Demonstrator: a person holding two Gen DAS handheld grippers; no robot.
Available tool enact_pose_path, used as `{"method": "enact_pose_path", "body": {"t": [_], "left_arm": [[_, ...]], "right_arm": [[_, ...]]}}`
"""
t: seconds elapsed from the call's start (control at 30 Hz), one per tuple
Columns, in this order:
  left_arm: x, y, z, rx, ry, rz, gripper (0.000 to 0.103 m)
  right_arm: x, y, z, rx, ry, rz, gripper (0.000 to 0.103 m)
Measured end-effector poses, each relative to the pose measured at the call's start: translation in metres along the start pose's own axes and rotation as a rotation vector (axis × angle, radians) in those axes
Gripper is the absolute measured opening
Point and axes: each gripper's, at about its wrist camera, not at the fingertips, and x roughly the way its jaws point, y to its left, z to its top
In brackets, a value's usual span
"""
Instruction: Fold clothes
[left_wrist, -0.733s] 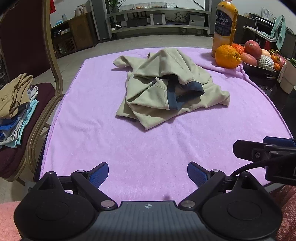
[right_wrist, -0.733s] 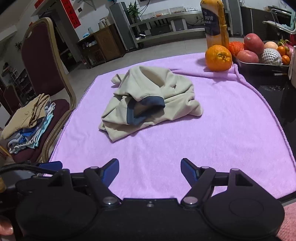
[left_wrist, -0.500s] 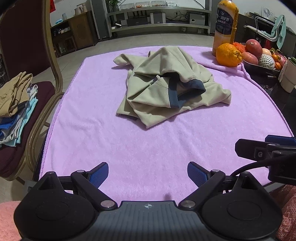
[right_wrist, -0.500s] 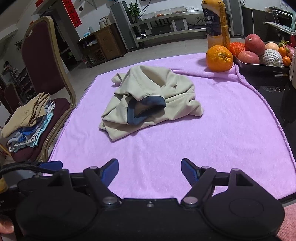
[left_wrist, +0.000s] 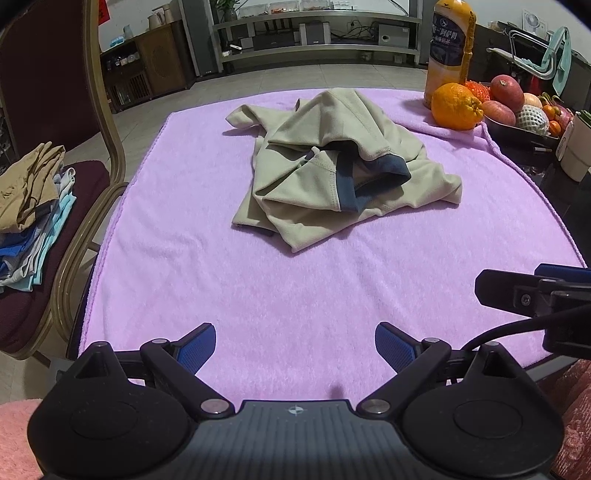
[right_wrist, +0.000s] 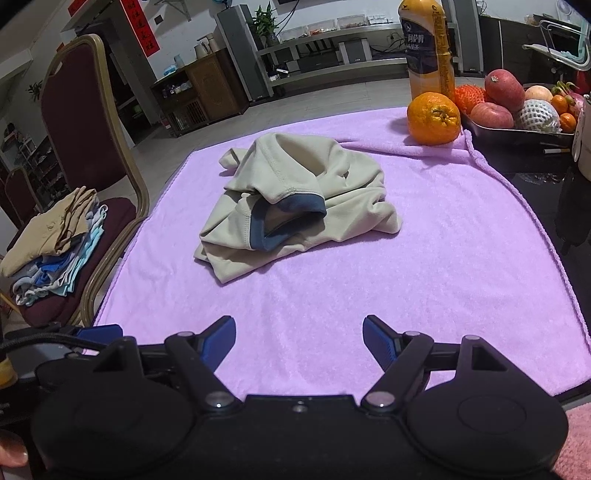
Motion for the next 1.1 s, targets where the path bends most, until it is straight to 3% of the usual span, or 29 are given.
{"method": "enact_pose_path", "body": {"t": [1.1], "left_arm": [[0.0028,0.0027,-0.0004,-0.006,0.017,-0.001,0.095]], "right_arm": [[-0.0001,0.0015,-0.0003,0.000,0.006,-0.008,0.076]]}}
